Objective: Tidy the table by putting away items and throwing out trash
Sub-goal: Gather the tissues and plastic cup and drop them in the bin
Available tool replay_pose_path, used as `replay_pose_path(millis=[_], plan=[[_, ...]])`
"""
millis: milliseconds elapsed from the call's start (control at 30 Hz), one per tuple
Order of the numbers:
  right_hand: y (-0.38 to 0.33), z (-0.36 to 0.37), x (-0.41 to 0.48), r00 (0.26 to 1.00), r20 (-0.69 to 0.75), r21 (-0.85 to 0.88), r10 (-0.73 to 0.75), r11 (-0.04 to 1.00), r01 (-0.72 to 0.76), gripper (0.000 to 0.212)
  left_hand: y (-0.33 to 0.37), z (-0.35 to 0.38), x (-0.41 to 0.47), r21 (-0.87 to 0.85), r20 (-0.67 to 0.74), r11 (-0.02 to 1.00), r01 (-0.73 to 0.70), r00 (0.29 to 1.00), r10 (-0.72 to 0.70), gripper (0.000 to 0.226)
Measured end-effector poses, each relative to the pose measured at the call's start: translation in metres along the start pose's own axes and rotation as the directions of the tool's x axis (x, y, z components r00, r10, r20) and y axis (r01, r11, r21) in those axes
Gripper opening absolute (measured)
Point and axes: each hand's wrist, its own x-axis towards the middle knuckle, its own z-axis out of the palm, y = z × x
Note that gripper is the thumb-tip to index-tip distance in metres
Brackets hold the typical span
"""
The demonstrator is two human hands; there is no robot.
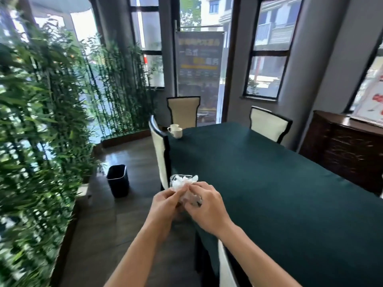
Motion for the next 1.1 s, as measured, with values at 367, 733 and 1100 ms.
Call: replay_pose_path(millis=[367,733,1100], plan=[[-0.095,0.199,0.190,0.981,0.159,0.195,-0.108,0.978,0.076,0.037,0.081,-0.245,0.117,-0.119,-0.249,0.988,-0.098,0.966,0.066,0.023],[-0.110,0.336,0.337,0.971,0.240,0.194,-0.007,0.980,-0.041,0.042,0.120,-0.409,0.242,-0.079,-0.471,0.995,-0.060,0.882,0.016,0.034],[-0.025,0.421,0.486,0.945,0.301,0.266,0.127,0.940,-0.211,0.035,0.110,-0.454,0.393,-0.106,-0.553,0.994,0.014,0.830,-0.070,0.035]])
